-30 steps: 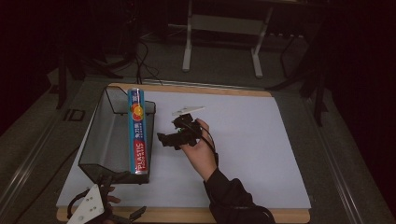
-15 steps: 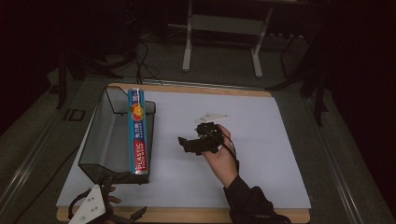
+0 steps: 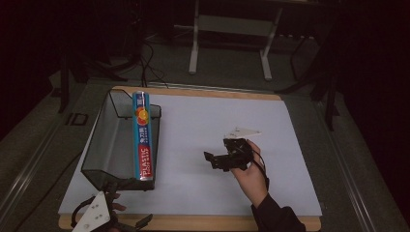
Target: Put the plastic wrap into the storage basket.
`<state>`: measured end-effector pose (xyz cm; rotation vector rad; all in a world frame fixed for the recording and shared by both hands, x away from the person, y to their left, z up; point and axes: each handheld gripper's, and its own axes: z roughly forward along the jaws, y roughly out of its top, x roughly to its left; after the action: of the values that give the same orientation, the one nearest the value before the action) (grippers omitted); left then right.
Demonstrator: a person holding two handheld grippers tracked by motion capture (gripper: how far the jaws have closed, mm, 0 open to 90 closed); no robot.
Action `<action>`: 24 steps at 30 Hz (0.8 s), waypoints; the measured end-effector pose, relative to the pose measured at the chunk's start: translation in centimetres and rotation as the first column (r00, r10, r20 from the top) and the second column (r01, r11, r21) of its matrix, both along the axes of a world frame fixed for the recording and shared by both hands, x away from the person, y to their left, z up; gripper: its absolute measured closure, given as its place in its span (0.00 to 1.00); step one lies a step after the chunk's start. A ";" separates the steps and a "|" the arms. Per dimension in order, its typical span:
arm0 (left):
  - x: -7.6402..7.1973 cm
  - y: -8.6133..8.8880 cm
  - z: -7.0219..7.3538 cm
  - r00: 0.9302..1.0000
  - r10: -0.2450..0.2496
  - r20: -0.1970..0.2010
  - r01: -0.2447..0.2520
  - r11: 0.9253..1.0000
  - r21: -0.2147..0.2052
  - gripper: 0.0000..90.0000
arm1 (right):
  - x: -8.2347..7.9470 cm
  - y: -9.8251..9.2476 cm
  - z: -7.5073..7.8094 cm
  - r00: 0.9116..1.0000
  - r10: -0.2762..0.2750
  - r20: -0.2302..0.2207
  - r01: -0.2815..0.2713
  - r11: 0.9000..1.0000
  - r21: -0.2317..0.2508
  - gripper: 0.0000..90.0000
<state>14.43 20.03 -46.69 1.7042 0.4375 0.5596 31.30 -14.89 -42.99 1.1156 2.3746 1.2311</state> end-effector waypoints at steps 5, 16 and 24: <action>0.0 -0.1 0.0 1.000 -0.001 0.001 0.001 1.000 0.002 0.01 | -0.8 -1.8 -0.5 1.000 -0.027 -0.005 0.027 1.000 -0.002 0.15; 0.0 -0.1 0.0 1.000 -0.001 -0.002 0.001 1.000 0.002 0.01 | -2.4 -4.4 -1.9 0.999 -0.047 -0.017 0.047 0.999 0.004 0.15; 0.0 -0.2 0.0 1.000 -0.002 -0.003 0.002 1.000 0.003 0.01 | -2.5 -5.7 -2.5 0.995 -0.094 0.041 0.091 0.995 0.049 0.15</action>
<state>14.41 19.85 -46.70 1.7085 0.4374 0.5572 28.82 -20.58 -45.52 1.1864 2.2467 1.2722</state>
